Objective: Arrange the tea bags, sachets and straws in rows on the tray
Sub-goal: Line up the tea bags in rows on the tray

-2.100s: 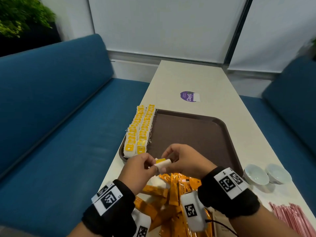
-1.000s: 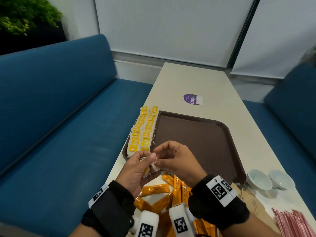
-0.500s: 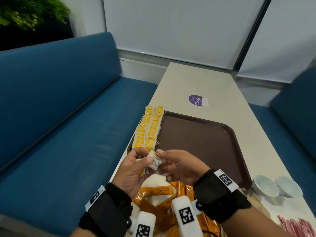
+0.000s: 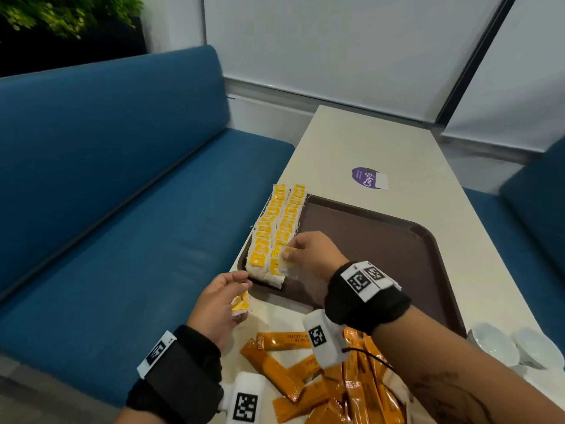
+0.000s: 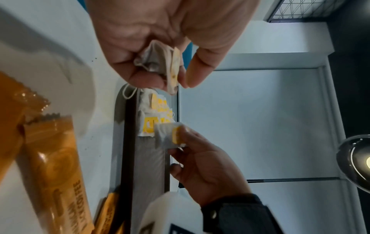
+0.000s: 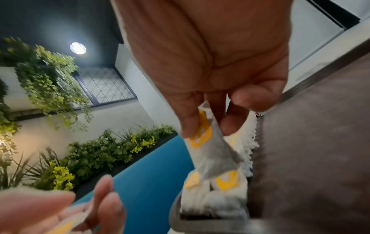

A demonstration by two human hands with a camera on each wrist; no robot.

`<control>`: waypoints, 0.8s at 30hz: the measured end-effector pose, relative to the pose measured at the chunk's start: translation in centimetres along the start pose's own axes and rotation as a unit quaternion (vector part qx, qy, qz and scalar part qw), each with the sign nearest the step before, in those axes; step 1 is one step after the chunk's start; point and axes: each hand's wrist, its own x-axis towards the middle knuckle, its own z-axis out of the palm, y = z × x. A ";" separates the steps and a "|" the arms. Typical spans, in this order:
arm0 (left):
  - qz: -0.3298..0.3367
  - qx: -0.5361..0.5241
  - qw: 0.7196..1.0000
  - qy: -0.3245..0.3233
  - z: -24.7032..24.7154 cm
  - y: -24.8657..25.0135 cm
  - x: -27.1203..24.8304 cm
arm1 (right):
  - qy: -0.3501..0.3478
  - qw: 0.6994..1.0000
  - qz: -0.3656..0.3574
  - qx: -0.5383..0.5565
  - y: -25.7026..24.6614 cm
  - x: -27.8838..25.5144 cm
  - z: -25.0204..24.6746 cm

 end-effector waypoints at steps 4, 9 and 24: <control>-0.005 -0.001 1.000 -0.004 -0.2 0.2 0.1 | -0.057 0.995 -0.003 -0.078 -0.3 1.2 1.7; -0.006 0.001 1.000 -0.002 -0.4 -0.1 0.1 | -0.079 0.984 0.024 -0.160 -0.3 1.8 2.8; -0.006 0.008 1.000 -0.006 -0.3 -0.4 0.4 | -0.066 0.969 0.016 -0.239 0.8 2.6 3.1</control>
